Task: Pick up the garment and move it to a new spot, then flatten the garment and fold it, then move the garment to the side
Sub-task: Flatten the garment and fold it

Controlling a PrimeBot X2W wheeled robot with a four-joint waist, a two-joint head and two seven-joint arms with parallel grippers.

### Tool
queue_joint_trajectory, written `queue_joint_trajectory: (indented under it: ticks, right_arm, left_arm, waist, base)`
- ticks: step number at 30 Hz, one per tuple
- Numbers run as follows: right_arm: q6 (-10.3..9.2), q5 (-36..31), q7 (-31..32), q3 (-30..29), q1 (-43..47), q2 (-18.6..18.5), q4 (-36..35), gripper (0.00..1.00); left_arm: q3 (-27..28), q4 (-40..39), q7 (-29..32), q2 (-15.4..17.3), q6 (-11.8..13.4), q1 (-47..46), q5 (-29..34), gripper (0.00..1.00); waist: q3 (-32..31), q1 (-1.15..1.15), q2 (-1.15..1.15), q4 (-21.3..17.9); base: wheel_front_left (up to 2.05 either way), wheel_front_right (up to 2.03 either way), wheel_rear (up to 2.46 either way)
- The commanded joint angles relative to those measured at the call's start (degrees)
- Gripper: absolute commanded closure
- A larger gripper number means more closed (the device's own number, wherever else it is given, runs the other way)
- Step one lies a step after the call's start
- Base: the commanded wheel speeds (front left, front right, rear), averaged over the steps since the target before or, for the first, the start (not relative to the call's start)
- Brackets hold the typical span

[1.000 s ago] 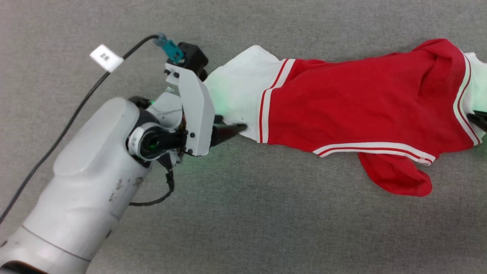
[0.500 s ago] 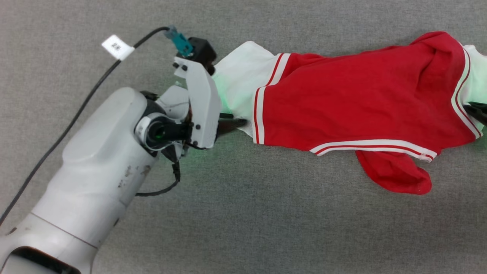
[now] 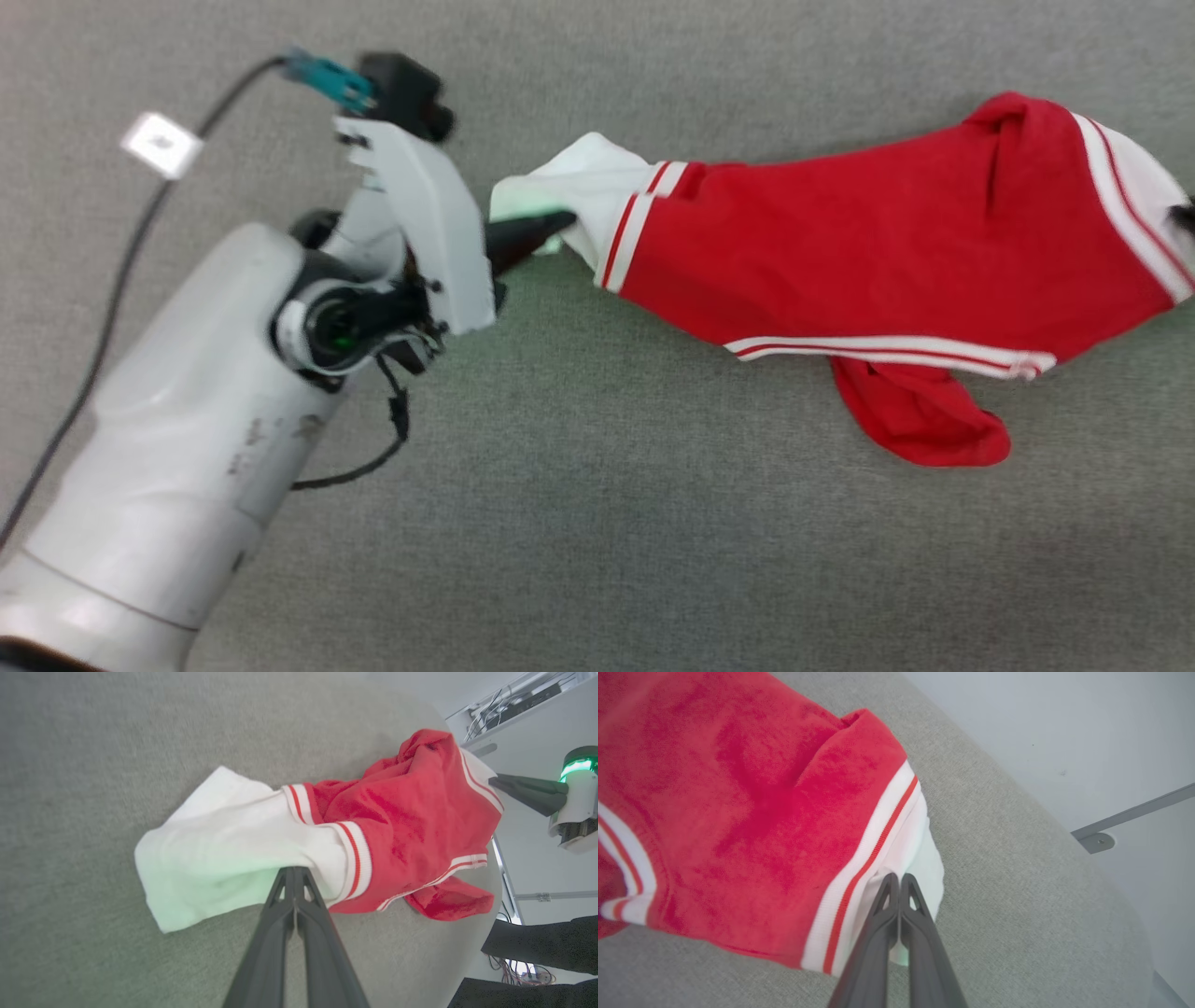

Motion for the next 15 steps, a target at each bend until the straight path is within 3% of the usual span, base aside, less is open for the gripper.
queue_joint_trajectory:
  ticks: [1, 8, 15]
  right_arm:
    - [-0.10, 0.1, -0.6, 0.0, -1.1, -1.3, -1.2, 1.00]
    - [-0.10, 6.5, -1.8, -2.1, -4.6, -4.0, -4.6, 1.00]
    - [-0.10, 14.2, -0.1, -6.6, -9.9, 4.3, 4.3, 1.00]
  left_arm:
    - [0.7, -1.5, -1.5, 0.7, 0.1, 0.9, -0.5, 1.00]
    - [5.2, -6.0, -7.9, 1.7, 0.6, -0.3, -2.0, 1.00]
    - [9.0, 1.1, -13.4, -2.3, 3.7, -9.2, -1.0, 1.00]
  waist:
    - [-1.9, 0.00, 0.00, -0.7]
    - [-2.5, 0.00, 0.00, -1.8]
    - [2.0, 0.00, 0.00, -2.3]
  base:
    - [0.00, 0.00, 0.00]
    - [0.00, 0.00, 0.00]
    - [0.00, 0.00, 0.00]
